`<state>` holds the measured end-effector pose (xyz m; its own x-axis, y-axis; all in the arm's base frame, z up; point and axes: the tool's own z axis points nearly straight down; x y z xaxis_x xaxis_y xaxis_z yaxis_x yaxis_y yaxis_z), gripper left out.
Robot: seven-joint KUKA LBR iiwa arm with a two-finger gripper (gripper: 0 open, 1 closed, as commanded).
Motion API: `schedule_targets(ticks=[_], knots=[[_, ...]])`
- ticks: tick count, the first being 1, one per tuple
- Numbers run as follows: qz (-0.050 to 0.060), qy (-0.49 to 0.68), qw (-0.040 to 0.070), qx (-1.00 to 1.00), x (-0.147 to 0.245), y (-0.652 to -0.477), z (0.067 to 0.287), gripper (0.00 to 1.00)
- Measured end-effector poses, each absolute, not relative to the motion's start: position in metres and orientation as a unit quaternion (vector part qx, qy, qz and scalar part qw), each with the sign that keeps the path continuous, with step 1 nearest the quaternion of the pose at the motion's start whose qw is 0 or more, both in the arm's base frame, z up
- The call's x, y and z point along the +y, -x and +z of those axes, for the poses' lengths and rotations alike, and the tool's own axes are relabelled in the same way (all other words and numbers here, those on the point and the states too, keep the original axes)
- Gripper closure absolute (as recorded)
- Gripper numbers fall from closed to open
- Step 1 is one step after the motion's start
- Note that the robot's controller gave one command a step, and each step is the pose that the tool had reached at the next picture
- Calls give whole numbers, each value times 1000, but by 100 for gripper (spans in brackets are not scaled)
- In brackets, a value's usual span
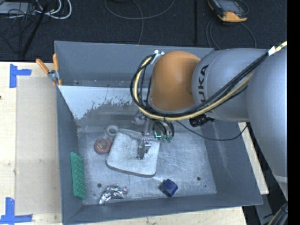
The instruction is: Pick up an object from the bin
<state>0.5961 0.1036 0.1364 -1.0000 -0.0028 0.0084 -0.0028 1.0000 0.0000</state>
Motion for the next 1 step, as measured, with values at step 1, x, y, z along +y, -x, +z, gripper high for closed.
schedule_targets(ticks=[1], knots=[[0, -11, -1, -1000, 132, -616, 92, 0]])
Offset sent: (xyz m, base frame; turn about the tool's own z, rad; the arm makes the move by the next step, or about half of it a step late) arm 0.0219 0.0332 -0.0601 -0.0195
